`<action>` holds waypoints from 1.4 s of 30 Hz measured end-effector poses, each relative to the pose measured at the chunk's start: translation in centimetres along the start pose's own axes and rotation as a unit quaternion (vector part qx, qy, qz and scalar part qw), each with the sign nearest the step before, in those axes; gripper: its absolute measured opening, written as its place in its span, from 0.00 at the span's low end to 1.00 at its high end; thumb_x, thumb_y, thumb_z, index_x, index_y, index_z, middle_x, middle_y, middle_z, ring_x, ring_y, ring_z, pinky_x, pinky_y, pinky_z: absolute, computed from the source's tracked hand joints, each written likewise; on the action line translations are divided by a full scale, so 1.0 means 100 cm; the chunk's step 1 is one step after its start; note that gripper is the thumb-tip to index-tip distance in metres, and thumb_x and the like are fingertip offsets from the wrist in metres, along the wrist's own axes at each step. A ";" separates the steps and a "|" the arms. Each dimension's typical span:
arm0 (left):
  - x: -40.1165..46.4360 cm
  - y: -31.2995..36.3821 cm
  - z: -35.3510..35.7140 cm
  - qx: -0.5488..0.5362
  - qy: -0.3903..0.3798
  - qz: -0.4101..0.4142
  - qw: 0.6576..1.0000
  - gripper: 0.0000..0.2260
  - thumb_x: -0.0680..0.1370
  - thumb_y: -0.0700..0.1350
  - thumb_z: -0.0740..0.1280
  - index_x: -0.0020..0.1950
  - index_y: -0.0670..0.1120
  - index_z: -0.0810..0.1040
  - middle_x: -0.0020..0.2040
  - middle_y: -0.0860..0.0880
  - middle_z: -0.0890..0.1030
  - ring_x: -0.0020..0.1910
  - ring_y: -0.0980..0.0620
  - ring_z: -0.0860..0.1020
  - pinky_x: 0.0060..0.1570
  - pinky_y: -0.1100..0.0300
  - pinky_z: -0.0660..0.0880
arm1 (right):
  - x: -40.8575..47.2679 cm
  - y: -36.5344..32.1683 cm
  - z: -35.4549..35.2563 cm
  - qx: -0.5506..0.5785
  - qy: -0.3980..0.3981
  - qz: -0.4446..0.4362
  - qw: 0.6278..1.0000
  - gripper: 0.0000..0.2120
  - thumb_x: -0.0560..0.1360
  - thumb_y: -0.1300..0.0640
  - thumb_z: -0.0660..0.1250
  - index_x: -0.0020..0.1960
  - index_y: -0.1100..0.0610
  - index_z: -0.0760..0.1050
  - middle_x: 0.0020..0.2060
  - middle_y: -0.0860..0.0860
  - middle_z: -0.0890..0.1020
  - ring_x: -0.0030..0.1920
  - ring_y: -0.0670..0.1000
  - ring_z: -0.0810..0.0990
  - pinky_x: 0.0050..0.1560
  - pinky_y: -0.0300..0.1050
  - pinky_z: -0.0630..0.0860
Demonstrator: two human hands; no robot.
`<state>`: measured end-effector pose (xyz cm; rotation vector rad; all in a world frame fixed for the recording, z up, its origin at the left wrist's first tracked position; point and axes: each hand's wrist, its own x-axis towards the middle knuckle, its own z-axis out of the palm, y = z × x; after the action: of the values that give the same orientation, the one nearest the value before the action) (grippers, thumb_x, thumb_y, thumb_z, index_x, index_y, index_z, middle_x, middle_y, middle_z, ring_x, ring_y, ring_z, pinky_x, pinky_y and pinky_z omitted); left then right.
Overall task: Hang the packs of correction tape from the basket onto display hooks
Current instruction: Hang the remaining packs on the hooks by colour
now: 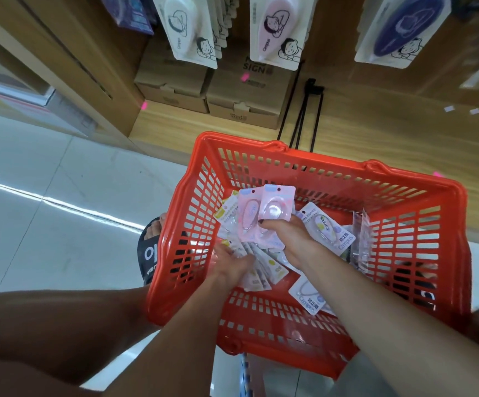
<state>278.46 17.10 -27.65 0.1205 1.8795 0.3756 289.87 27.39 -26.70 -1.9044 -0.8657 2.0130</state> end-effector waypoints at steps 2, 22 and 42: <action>-0.001 0.004 0.003 -0.042 -0.013 -0.008 0.999 0.23 0.79 0.48 0.73 0.66 0.47 0.64 0.53 0.44 0.79 0.49 0.44 0.82 0.51 0.46 0.82 | -0.001 0.000 -0.008 0.021 0.016 -0.002 1.000 0.13 0.75 0.65 0.73 0.58 0.57 0.82 0.53 0.55 0.87 0.54 0.58 0.86 0.54 0.53 0.82; -0.002 0.004 0.000 -0.128 -0.138 -0.084 0.978 0.28 0.65 0.57 0.84 0.60 0.47 0.82 0.53 0.44 0.88 0.53 0.43 0.86 0.58 0.45 0.82 | -0.020 0.044 -0.073 -0.076 0.021 0.013 0.997 0.11 0.73 0.66 0.73 0.53 0.57 0.82 0.50 0.59 0.87 0.53 0.61 0.85 0.62 0.62 0.80; -0.018 0.010 0.011 -0.183 -0.080 0.077 0.977 0.14 0.75 0.46 0.79 0.59 0.50 0.83 0.51 0.47 0.88 0.49 0.43 0.87 0.50 0.43 0.85 | -0.047 0.049 -0.079 0.016 -0.003 0.055 0.998 0.14 0.75 0.66 0.72 0.60 0.58 0.81 0.54 0.60 0.86 0.56 0.63 0.84 0.50 0.52 0.79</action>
<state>279.98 17.81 -25.99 0.0466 1.6174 0.7888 299.23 22.89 -25.36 -1.9700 -0.7390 2.0821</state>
